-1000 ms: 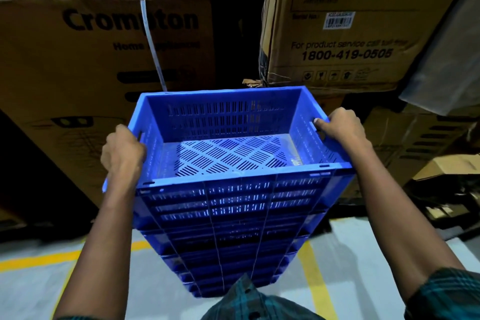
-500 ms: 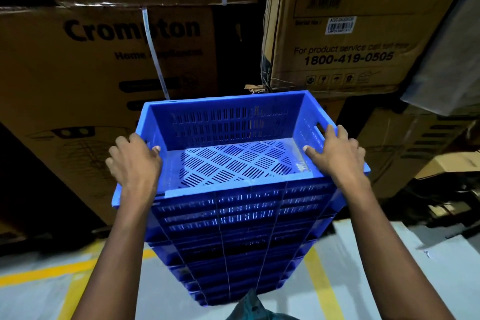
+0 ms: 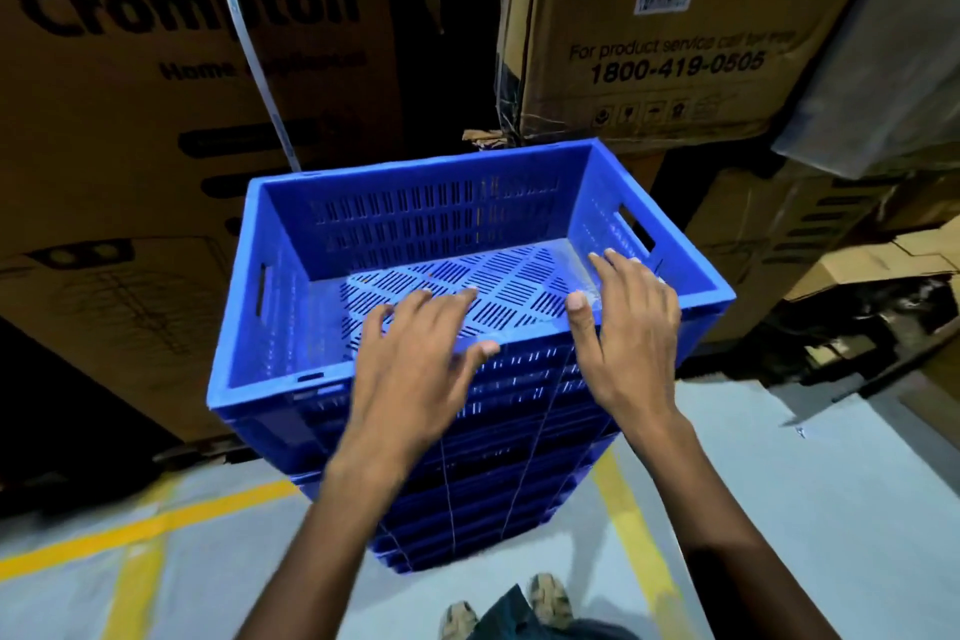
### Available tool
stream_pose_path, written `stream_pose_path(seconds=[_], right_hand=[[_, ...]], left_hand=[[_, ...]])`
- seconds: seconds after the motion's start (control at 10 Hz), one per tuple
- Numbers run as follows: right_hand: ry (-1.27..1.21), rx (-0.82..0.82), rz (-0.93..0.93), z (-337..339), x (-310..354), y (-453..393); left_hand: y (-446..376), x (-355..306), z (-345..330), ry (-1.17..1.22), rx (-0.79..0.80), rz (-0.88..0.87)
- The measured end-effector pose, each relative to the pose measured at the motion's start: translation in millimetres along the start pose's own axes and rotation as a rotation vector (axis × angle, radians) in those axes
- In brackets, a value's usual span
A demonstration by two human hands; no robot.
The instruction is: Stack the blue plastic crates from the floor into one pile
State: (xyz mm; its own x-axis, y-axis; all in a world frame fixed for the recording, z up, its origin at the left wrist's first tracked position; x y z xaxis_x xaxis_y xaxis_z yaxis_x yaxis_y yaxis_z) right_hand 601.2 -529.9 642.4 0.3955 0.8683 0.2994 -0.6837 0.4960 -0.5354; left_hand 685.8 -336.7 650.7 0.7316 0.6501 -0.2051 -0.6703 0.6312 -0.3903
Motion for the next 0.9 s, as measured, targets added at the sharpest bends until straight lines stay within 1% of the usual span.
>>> stream_pose_path(seconds=[0.1,0.3,0.4,0.5,0.6,0.7,0.8,0.9], right_hand=[[-0.038,-0.055,0.033,1,1,-1],[-0.032,-0.037,0.078,-1,-2,1],[-0.024,-0.005,0.104,-4,-2,2],[-0.023,0.041,0.161,-7,-4,3],[-0.024,0.085,0.199,-6,-3,6],[-0.092,0.235,0.191,-5,-5,6],[-0.19,0.363,0.162,-5,-2,3],[-0.414,0.371,0.057,30,-14,-1]], left_hand=[[1,-7,-21,-0.233,0.027,0.008],[7,-9,-26,-0.291,-0.015,0.134],[12,-14,-29,-0.266,-0.029,0.18],[20,-14,-33,-0.241,-0.083,0.242],[26,-20,-35,-0.269,-0.119,0.274],[31,-34,-26,-0.207,-0.109,0.37],[27,-47,-13,-0.169,-0.07,0.408],[27,-85,21,-0.178,-0.111,0.359]])
Point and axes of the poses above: each hand's wrist, its own y-axis away from the middle knuckle, its own z-axis out of the back of the hand, x = y × z, the point moved 10 cm from there along -y, towards the middle knuckle, and after that the axes turned 2 degrees about -x, right-handed, at the moved point
